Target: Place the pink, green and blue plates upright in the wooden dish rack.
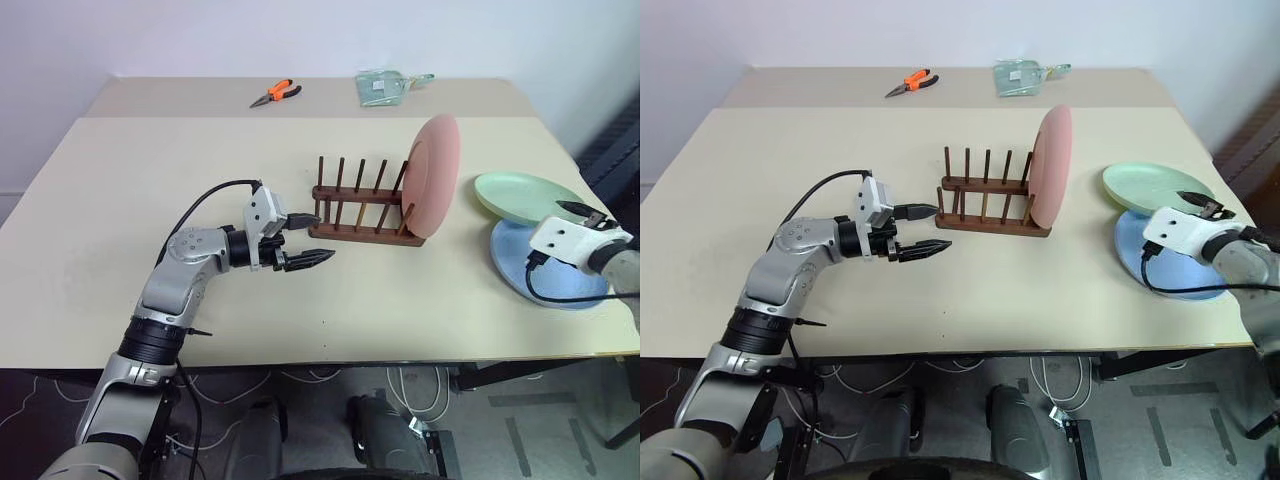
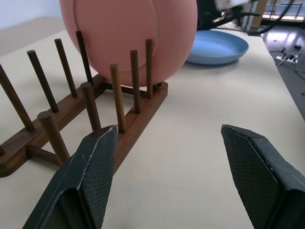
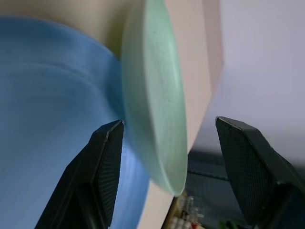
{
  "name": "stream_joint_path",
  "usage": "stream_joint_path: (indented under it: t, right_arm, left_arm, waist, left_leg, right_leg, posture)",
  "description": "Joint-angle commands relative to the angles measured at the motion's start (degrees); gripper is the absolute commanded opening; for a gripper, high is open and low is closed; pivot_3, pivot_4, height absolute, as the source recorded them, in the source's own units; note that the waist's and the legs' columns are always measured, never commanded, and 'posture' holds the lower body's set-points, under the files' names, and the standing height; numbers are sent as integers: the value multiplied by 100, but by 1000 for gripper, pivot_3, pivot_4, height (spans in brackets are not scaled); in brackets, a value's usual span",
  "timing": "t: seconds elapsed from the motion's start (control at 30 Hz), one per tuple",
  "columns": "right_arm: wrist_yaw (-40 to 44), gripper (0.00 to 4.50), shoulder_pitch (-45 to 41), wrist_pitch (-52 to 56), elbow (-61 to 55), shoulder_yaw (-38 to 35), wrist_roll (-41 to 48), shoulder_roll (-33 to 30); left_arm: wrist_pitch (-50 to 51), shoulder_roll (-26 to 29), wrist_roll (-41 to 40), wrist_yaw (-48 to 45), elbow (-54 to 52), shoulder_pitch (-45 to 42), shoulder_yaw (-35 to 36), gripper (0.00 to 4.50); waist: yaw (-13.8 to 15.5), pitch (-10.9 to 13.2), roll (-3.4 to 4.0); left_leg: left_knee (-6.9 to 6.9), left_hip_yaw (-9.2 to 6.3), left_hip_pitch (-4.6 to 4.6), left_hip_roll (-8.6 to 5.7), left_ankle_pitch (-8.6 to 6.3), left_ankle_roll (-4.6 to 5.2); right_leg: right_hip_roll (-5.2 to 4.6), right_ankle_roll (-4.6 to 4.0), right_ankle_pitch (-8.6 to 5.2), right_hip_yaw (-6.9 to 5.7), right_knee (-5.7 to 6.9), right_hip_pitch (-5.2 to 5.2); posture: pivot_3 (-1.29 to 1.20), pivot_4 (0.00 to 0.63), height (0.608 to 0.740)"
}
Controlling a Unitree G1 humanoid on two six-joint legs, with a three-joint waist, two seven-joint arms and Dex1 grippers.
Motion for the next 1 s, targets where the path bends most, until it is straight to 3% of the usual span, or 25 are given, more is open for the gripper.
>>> stream_joint_path:
  t: [0.03, 0.13, 0.27, 0.43, 0.5, 0.6, 0.67, 0.83, 0.93, 1.0]
  right_arm:
    - [-399, 3094, -502, -549, 951, 349, -503, 78]
    - [-535, 2208, -831, -849, 1526, 526, -604, 174]
    - [-696, 155, -883, -995, 1601, 519, -624, 156]
    - [-1197, 66, -592, -893, 906, 339, -908, -111]
    - [-1220, 66, -292, -677, 128, -38, -838, -269]
    - [-900, 66, 32, 68, -1348, -1084, 89, 53]
    - [-564, 66, 66, 634, -2305, -1645, 1010, 426]
    - [-357, 66, -909, 3012, -4849, -2914, 5412, 1458]
    - [-441, 66, -1002, 3849, -5829, -2851, 7988, 1696]
    - [-720, 66, -983, 4090, -6126, -2639, 9087, 1932]
  left_arm:
    - [-18, 4, -76, 20, -271, -2, 71, 3565]
    - [25, 43, -86, 61, -382, 73, 108, 3565]
    - [90, 97, -116, 92, -467, 154, 154, 3565]
    - [-53, 90, -53, 137, -379, 124, 184, 3565]
    - [-147, 69, -27, 263, -253, 59, 295, 3565]
    - [-334, 132, 21, 400, -16, -3, 491, 3565]
    - [-414, 190, 38, 463, 150, -20, 609, 3565]
    - [-667, 455, 173, 382, 528, 37, 692, 3565]
    - [-687, 469, 140, 340, 638, -14, 703, 3565]
    - [-680, 466, 135, 313, 674, -38, 700, 3565]
  waist:
    - [15, 0, 1]
    - [15, 1, 2]
    - [9, 1, 4]
    - [11, 1, 9]
    - [16, 2, 12]
    - [2, 1, 16]
    - [-13, 1, 16]
    - [-43, 7, 17]
    - [25, 3, 4]
    - [38, 0, -2]
  left_leg:
    - [0, 0, -1, 0, 0, 0]
    - [1, 1, -2, -3, 0, 0]
    - [0, 0, 1, -2, 0, 0]
    - [2, 2, 3, -2, 0, 0]
    - [2, 2, 3, -3, 0, 0]
    - [2, 3, 3, -3, 0, 0]
    - [2, 3, 8, -1, 0, 1]
    - [2, -9, 10, 2, -1, 2]
    - [2, -16, 7, 4, -2, 4]
    - [1, -23, 7, 8, -5, 10]
  right_leg:
    - [0, 0, 0, 0, 0, 0]
    - [-2, 2, -1, 4, 0, 1]
    - [1, 3, 0, 6, 3, 2]
    - [0, 3, 0, 10, 5, 3]
    - [1, 3, -1, 10, 7, 2]
    - [1, 5, 0, 13, 9, 1]
    - [3, 6, 0, 14, 11, 3]
    - [7, 19, 8, 9, 14, 12]
    - [3, 5, 0, -4, 9, 18]
    - [3, 3, -1, -13, 5, 24]
  posture:
    - [0, 150, 732]
    - [0, 150, 732]
    - [0, 150, 732]
    - [0, 150, 732]
    - [0, 150, 732]
    - [0, 150, 732]
    - [0, 150, 732]
    - [0, 150, 732]
    - [0, 150, 732]
    - [0, 150, 732]
